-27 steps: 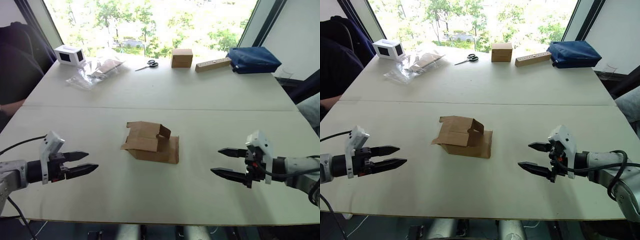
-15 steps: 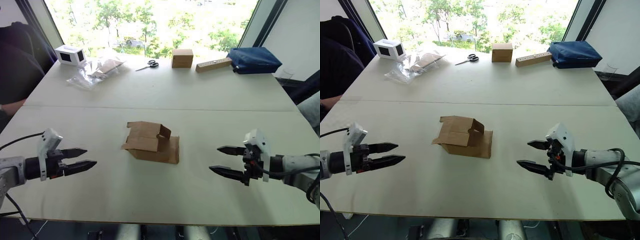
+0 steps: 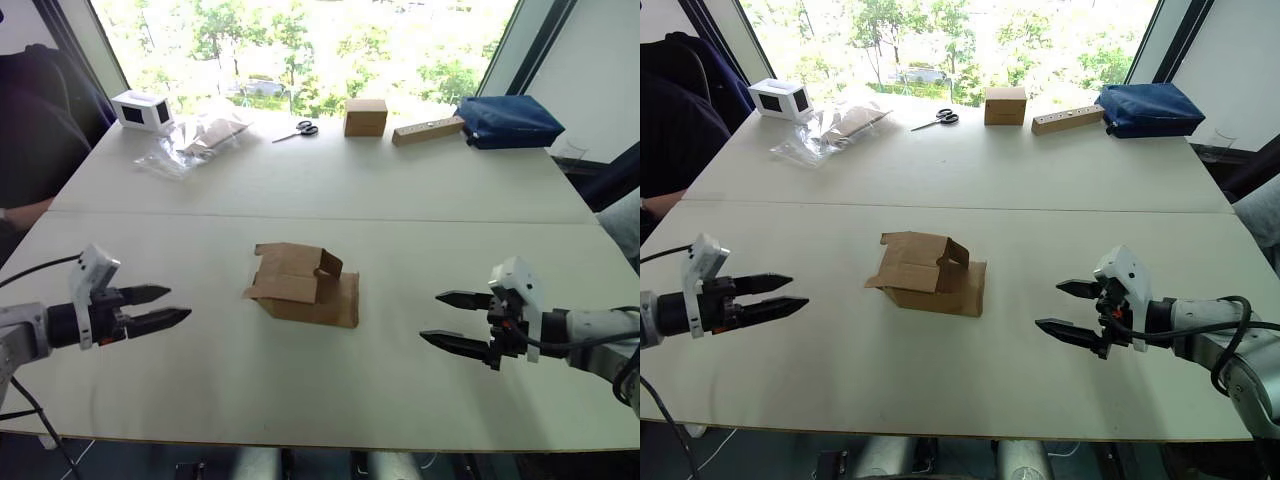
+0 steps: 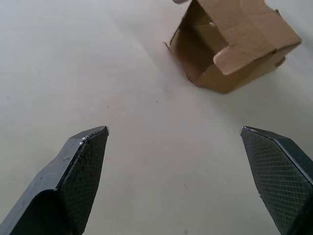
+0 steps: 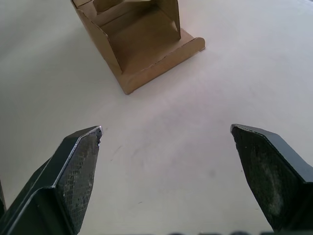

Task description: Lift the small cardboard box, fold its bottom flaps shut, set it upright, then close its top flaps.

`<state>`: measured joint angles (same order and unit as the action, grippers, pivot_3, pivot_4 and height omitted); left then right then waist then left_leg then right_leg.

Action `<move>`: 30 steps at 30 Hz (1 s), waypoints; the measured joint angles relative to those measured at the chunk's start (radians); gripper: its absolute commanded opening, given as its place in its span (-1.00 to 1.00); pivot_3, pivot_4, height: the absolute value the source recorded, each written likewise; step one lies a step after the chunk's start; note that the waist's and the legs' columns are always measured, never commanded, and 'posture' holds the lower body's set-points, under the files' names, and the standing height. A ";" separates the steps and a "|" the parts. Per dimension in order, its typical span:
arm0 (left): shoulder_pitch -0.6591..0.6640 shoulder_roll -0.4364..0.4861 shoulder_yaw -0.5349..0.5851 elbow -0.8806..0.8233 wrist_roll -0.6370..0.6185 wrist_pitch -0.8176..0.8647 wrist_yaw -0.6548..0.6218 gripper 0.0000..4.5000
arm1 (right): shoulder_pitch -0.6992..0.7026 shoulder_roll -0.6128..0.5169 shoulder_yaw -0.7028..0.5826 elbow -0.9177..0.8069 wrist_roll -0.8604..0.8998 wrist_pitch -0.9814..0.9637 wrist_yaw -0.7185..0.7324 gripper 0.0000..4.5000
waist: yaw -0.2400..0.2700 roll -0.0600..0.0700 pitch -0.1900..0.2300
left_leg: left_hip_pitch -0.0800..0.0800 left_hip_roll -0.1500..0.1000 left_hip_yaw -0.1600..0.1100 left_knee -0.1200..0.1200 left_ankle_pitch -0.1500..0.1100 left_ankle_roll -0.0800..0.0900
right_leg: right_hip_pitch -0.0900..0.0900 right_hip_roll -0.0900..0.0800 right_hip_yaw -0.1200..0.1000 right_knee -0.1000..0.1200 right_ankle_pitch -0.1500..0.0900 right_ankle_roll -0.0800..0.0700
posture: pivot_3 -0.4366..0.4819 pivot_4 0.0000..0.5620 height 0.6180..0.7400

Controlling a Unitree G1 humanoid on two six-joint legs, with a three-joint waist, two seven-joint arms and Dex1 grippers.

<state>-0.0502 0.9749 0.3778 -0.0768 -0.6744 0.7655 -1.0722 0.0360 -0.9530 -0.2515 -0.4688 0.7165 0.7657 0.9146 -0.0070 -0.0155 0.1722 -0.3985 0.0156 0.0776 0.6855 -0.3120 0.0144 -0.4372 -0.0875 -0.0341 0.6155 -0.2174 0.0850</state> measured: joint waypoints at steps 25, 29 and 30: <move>-0.672 -0.187 -0.425 0.522 -0.065 0.529 -0.164 0.97 | -0.152 0.033 0.073 -0.309 0.049 0.119 -0.240 0.97 | 0.022 -0.003 0.000 | 0.007 -0.001 -0.001 0.001 0.000 -0.001 | 0.007 0.004 0.001 0.002 -0.001 0.002 | -0.05 -0.47 1.00; -0.731 -0.218 -0.509 0.595 -0.026 0.533 -0.217 0.97 | -0.147 0.079 0.026 -0.314 0.123 0.154 -0.298 0.97 | 0.020 -0.005 0.000 | 0.006 -0.001 -0.001 0.001 0.000 0.000 | 0.007 0.004 0.002 0.001 -0.001 0.002 | -0.05 -0.47 1.00; -0.750 -0.222 -0.525 0.605 -0.015 0.532 -0.237 0.97 | -0.135 0.077 -0.001 -0.318 0.140 0.163 -0.307 0.97 | 0.020 -0.005 0.000 | 0.006 -0.001 -0.001 0.001 0.000 0.000 | 0.007 0.004 0.002 0.001 -0.001 0.002 | -0.05 -0.47 1.00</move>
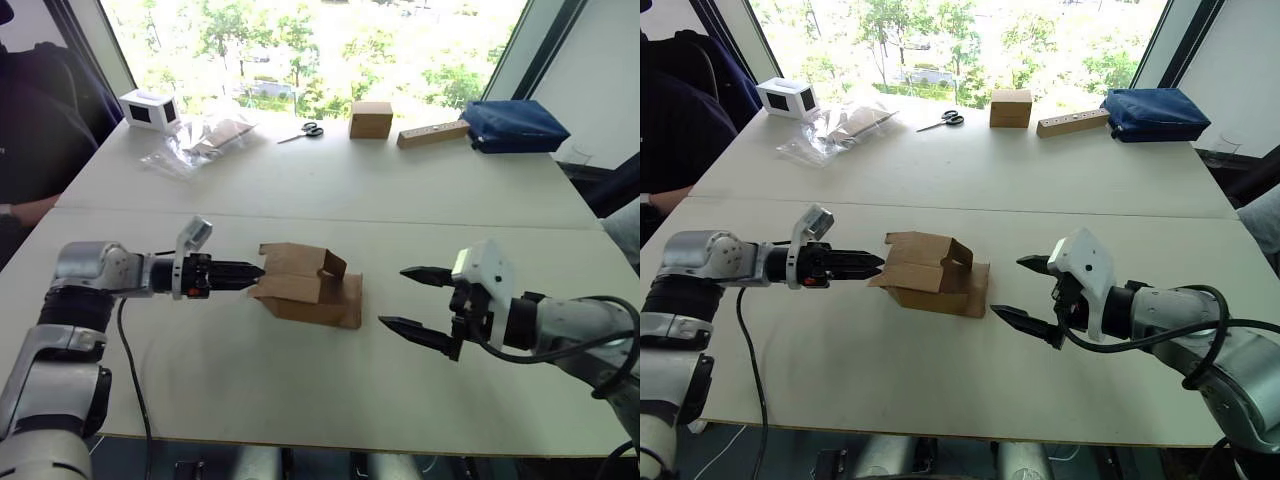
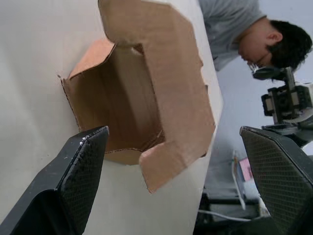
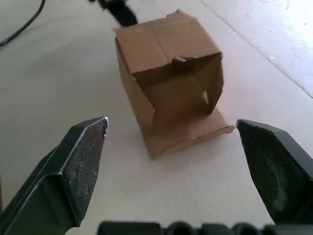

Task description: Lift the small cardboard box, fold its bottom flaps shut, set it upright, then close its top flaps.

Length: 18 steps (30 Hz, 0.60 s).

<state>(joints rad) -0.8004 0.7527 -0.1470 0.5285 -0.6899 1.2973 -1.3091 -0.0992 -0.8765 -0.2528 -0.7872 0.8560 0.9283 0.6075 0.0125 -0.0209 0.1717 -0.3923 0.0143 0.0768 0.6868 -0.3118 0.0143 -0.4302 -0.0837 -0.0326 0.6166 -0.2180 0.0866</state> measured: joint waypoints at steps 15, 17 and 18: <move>-0.140 -0.145 -0.077 0.212 0.153 -0.139 -0.138 0.97 | 0.101 -0.065 -0.052 -0.085 0.063 0.034 -0.042 0.97 | 0.000 0.000 0.000 | 0.000 0.000 0.000 0.000 0.000 0.001 | 0.000 0.000 0.000 0.000 0.000 0.000 | -0.05 -0.47 1.00; -0.151 -0.160 -0.077 0.223 0.168 -0.151 -0.156 0.97 | 0.109 -0.066 -0.054 -0.087 0.062 0.030 -0.043 0.97 | 0.000 0.000 0.000 | 0.000 0.000 0.000 0.000 0.000 0.001 | 0.000 0.000 0.000 0.000 0.000 0.000 | -0.05 -0.47 1.00; -0.159 -0.171 -0.077 0.240 0.177 -0.155 -0.162 0.97 | 0.119 -0.066 -0.056 -0.088 0.061 0.024 -0.043 0.97 | 0.001 0.000 0.000 | 0.000 0.000 0.000 0.000 0.000 0.001 | 0.000 0.000 0.000 0.000 0.000 0.000 | -0.05 -0.47 1.00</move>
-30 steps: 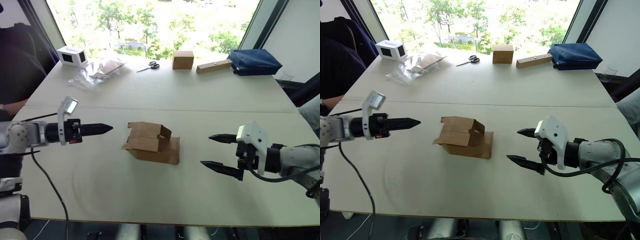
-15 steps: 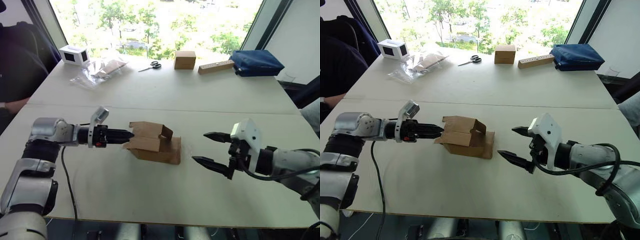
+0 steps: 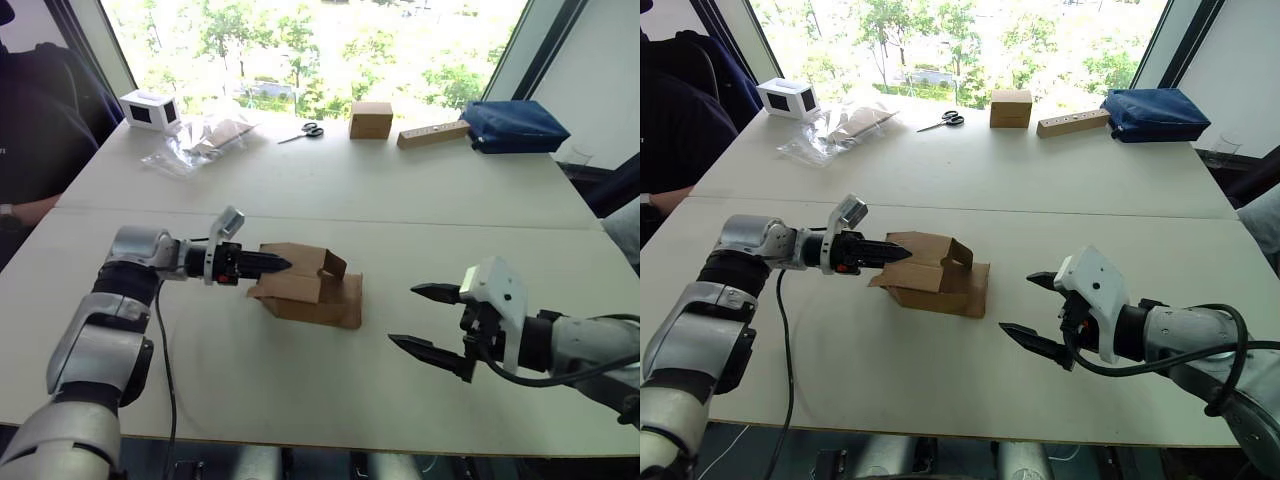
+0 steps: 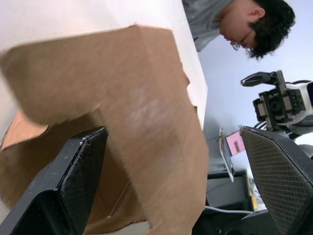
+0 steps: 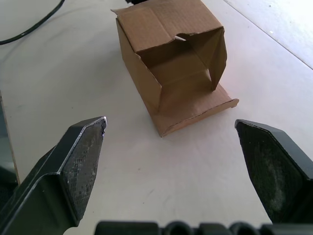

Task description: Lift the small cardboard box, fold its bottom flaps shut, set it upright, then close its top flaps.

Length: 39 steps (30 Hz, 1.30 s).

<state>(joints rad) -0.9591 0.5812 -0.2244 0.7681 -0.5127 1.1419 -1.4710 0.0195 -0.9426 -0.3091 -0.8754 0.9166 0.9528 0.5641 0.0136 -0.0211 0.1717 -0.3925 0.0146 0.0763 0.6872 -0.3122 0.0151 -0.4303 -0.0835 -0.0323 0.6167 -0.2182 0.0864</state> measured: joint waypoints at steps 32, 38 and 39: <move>-0.044 -0.044 0.069 -0.030 0.062 -0.088 -0.110 -0.98 | 0.040 0.112 -0.084 0.037 0.102 -0.062 -0.106 1.00 | -0.003 -0.001 0.000 | -0.001 0.002 -0.001 0.003 -0.001 0.002 | 0.000 0.000 0.001 0.001 0.000 0.000 | -0.05 -0.47 1.00; -0.110 -0.034 0.244 -0.224 0.023 -0.298 -0.006 -1.00 | -0.241 0.241 -0.160 0.208 0.367 -0.154 -0.330 0.67 | 0.000 -0.001 0.001 | -0.002 0.002 -0.001 0.004 -0.001 0.002 | 0.000 -0.002 0.000 0.002 0.000 0.000 | -0.05 -0.47 1.00; -0.119 -0.036 0.265 -0.265 0.019 -0.329 0.010 -1.00 | -0.284 0.268 -0.158 0.235 0.394 -0.171 -0.360 0.52 | -0.001 -0.001 0.001 | -0.002 0.002 -0.001 0.004 -0.001 0.002 | 0.000 -0.002 0.000 0.002 0.000 0.000 | -0.05 -0.47 1.00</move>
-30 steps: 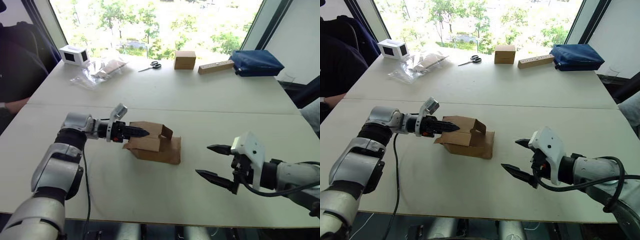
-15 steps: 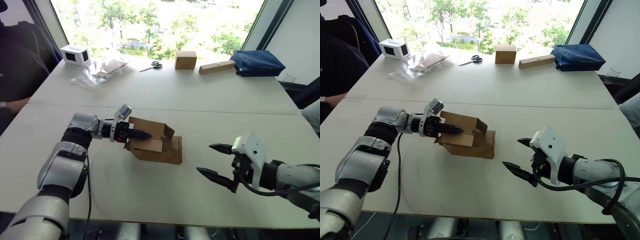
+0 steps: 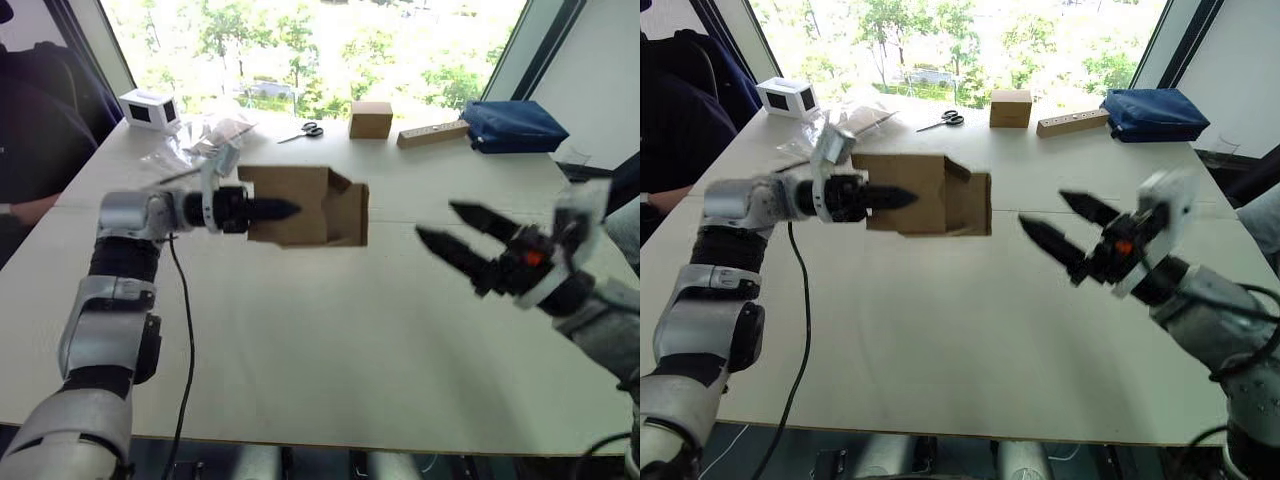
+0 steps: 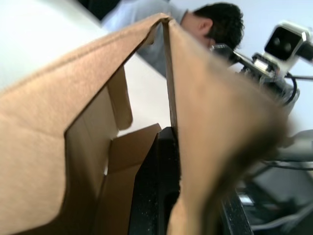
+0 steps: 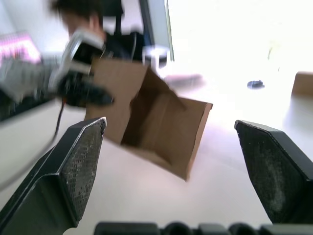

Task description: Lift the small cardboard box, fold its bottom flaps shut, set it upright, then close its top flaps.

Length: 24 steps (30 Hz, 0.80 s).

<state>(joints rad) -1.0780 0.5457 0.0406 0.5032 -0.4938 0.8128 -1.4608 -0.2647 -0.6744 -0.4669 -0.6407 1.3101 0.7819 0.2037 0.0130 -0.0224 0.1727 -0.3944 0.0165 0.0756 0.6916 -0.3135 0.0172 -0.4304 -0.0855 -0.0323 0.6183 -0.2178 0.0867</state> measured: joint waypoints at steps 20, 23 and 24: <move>0.081 -0.096 0.023 -0.286 -0.119 -0.003 0.169 -1.00 | -0.332 0.181 0.258 0.256 -0.114 -0.082 -0.060 -0.97 | -0.007 0.002 0.000 | -0.002 0.000 0.001 0.004 -0.002 0.003 | 0.000 0.000 0.001 0.000 0.002 0.004 | -0.05 -0.47 1.00; 0.083 -0.092 0.020 -0.307 -0.131 0.010 0.171 -1.00 | -0.335 0.187 0.267 0.263 -0.143 -0.082 -0.059 -0.97 | -0.008 0.002 0.000 | -0.002 0.000 0.001 0.004 -0.002 0.003 | 0.000 0.000 0.000 0.000 0.002 0.004 | -0.05 -0.47 1.00; 0.083 -0.089 0.020 -0.315 -0.136 0.012 0.171 -1.00 | -0.335 0.190 0.268 0.266 -0.152 -0.082 -0.058 -0.97 | -0.009 0.002 0.000 | -0.002 0.000 0.001 0.004 -0.002 0.003 | 0.000 0.000 0.001 0.000 0.002 0.004 | -0.05 -0.47 1.00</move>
<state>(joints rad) -0.9952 0.4565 0.0606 0.1887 -0.6299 0.8243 -1.2894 -0.5998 -0.4845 -0.1992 -0.3752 1.1583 0.6995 0.1455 0.0043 -0.0200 0.1724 -0.3961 0.0161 0.0766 0.6959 -0.3151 0.0201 -0.4299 -0.0850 -0.0318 0.6184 -0.2158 0.0904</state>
